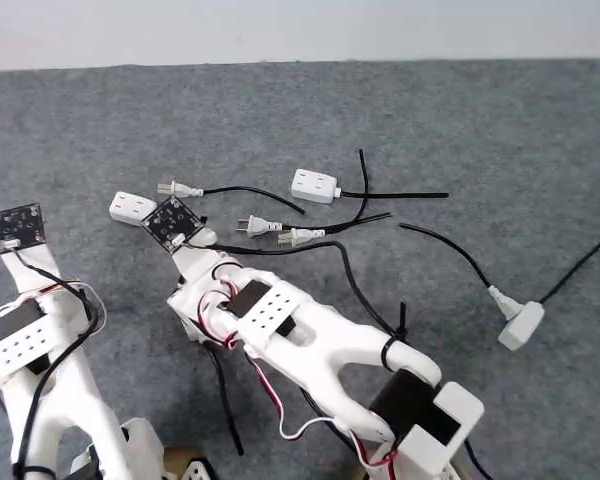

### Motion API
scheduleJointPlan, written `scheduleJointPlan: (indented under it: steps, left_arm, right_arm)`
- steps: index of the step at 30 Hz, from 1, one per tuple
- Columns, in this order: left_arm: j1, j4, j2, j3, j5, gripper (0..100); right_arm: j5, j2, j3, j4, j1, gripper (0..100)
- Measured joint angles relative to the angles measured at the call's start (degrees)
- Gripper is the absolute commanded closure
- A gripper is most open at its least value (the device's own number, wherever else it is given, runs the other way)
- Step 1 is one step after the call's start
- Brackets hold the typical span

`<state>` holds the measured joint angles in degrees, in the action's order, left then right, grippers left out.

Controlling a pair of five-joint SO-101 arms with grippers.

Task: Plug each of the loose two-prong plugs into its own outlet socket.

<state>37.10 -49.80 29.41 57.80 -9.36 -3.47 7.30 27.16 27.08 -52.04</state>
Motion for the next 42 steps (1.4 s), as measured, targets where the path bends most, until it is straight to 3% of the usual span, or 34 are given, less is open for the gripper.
scheduleJointPlan:
  steps: [6, 13, 25, 34, 42]
  left_arm:
    - [0.0, 0.0, 0.0, 0.0, 0.0, 99]
    - [0.0, 2.4, 0.0, 0.1, 0.0, 99]
    - [0.0, 2.5, 0.0, 0.1, 0.0, 99]
    - [0.0, 2.5, 0.0, 0.1, 0.0, 99]
    - [0.0, 2.5, 0.0, 0.1, 0.0, 99]
  right_arm:
    - [0.3, 0.0, -1.8, 4.1, 0.0, 96.5]
    - [0.4, 1.2, -0.7, 5.8, -2.7, 73.0]
    - [0.2, 1.4, -0.6, 6.1, -6.8, 76.7]
    - [-8.6, -3.7, -0.5, 11.6, -7.1, 76.8]
    - [-9.2, -5.2, -0.5, 13.3, -11.8, 76.8]
